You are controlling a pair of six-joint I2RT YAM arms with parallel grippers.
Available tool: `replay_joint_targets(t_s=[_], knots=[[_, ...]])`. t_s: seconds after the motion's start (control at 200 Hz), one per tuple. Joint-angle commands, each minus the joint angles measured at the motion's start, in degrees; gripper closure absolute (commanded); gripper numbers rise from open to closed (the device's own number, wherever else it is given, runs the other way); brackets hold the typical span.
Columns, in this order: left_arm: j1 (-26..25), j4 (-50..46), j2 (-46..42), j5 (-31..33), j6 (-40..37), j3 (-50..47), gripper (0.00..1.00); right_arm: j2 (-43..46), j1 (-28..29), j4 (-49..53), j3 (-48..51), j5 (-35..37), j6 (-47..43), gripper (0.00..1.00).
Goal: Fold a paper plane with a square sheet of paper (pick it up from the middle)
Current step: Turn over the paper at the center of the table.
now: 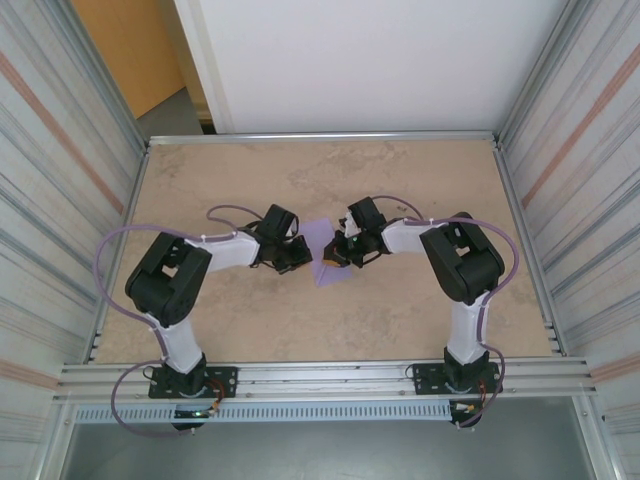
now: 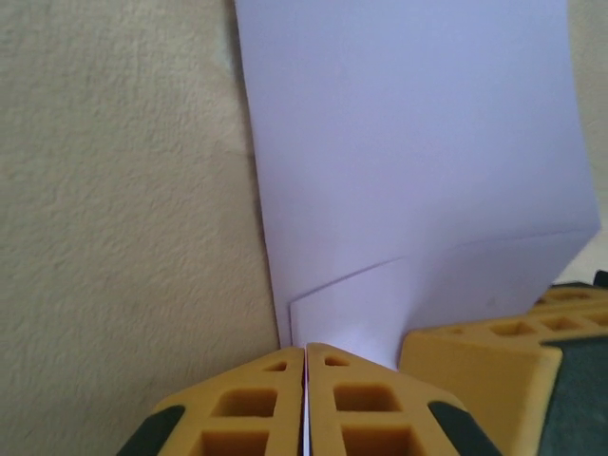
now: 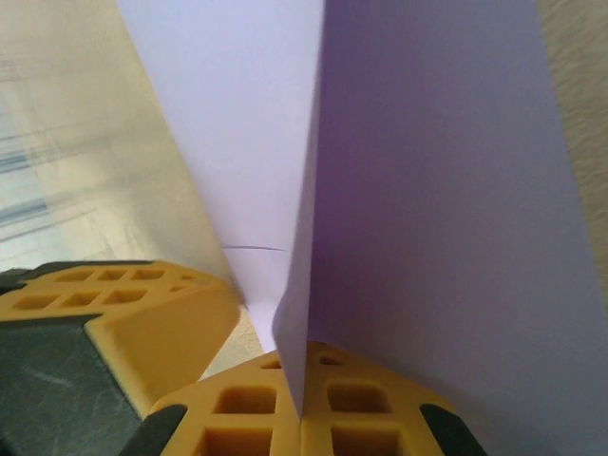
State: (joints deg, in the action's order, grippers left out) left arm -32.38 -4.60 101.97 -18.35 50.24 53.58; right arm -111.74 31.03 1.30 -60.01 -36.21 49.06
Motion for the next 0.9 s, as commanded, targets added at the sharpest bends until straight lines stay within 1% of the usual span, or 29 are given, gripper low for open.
replay_joint_targets(t_s=[0.0,0.02,0.12,0.271,0.381,0.471,0.581,0.662,0.747,0.897], knots=[[1.25,0.33,-5.23,-0.01,-0.51,-1.97,0.87,2.23,-0.69,-1.56,-0.04,-0.16,-1.93,0.97],[1.5,0.73,-6.07,-0.35,-0.72,-2.33,0.85,2.62,-0.9,-1.97,0.16,-0.53,-2.28,0.97],[2.86,1.93,-10.51,-0.72,-1.75,-4.54,0.72,5.29,-1.99,-5.16,1.32,-1.9,-3.49,0.98],[5.07,2.85,-17.7,-1.56,-2.91,-7.64,0.48,9.16,-4.13,-7.99,2.5,-3.44,-4.08,0.98],[6.24,6.04,-22.57,-3.74,-2.05,-10.63,0.3,11.2,-5.3,-9.32,2.44,-5.21,-3.56,0.98],[6.45,9.16,-25.38,-6.46,-0.7,-12.16,0.2,12.43,-5.94,-11.85,2.33,-7.26,-1.87,0.98],[6.46,13.75,-26.61,-10.38,1.84,-13.48,0.15,13.27,-6.3,-15.34,2.03,-9.57,1.83,0.98],[6.45,16.86,-26.23,-13.6,3.11,-13.93,0.15,13.48,-6.53,-18.24,1.88,-11.34,4.85,0.98],[6.45,17.87,-25.45,-16.93,2.74,-13.38,0.14,13.33,-6.59,-20.89,1.5,-13.12,7.63,0.98],[6.48,19.2,-24.39,-18.97,2.92,-12.7,0.15,12.65,-5.68,-25.26,1.39,-15.57,11.83,0.97]])
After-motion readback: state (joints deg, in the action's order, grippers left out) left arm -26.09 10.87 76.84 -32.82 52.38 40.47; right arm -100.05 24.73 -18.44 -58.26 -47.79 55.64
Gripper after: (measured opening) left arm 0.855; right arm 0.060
